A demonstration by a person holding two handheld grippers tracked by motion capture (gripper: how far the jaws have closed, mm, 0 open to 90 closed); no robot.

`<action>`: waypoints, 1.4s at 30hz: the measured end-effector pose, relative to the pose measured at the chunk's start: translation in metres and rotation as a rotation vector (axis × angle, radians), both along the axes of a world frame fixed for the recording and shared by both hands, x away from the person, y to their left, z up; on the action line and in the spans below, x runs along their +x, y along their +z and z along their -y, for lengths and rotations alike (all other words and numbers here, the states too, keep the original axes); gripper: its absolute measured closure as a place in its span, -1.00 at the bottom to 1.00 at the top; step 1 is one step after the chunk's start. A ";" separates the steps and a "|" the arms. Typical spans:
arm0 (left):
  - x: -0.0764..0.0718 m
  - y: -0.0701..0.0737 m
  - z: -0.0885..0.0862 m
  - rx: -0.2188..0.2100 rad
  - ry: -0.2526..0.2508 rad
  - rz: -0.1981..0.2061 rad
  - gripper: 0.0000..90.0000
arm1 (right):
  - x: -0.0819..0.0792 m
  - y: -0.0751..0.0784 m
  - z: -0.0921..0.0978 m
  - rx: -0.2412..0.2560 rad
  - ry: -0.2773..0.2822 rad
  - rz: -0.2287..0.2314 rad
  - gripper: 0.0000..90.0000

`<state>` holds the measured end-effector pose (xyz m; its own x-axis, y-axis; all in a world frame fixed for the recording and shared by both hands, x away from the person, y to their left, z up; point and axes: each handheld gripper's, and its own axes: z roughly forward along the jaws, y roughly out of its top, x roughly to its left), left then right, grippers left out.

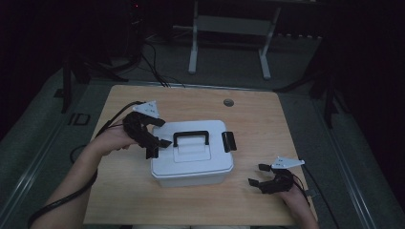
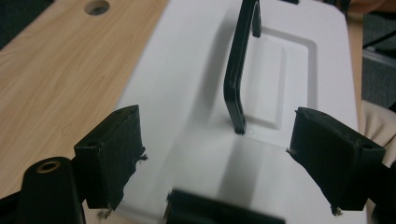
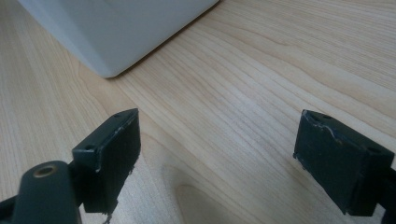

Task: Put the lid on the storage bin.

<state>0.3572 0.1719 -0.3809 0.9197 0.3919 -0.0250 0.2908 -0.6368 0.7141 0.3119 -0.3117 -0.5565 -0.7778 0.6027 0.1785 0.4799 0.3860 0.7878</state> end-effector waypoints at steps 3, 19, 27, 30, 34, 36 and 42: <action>-0.006 -0.002 -0.010 -0.013 0.008 0.011 -0.63 | 0.000 0.000 0.000 -0.003 0.000 0.001 -0.68; -0.034 -0.026 -0.071 -0.096 0.091 0.016 -0.63 | 0.000 0.002 -0.001 -0.006 -0.007 0.018 -0.68; -0.047 -0.057 -0.101 -0.115 0.145 0.014 -0.69 | -0.001 0.002 -0.002 -0.007 -0.007 0.018 -0.68; -0.053 -0.072 -0.110 -0.110 0.163 0.009 -0.69 | 0.000 0.001 -0.001 -0.006 -0.014 0.018 -0.68; -0.058 -0.086 -0.118 -0.128 0.185 -0.003 -0.69 | -0.001 0.001 -0.001 -0.010 -0.017 0.020 -0.68; -0.063 -0.101 -0.122 -0.128 0.212 -0.007 -0.69 | -0.001 0.000 -0.001 -0.010 -0.019 0.021 -0.68; -0.070 -0.125 -0.130 -0.153 0.270 -0.010 -0.69 | -0.002 0.007 0.004 0.026 -0.094 0.091 -0.68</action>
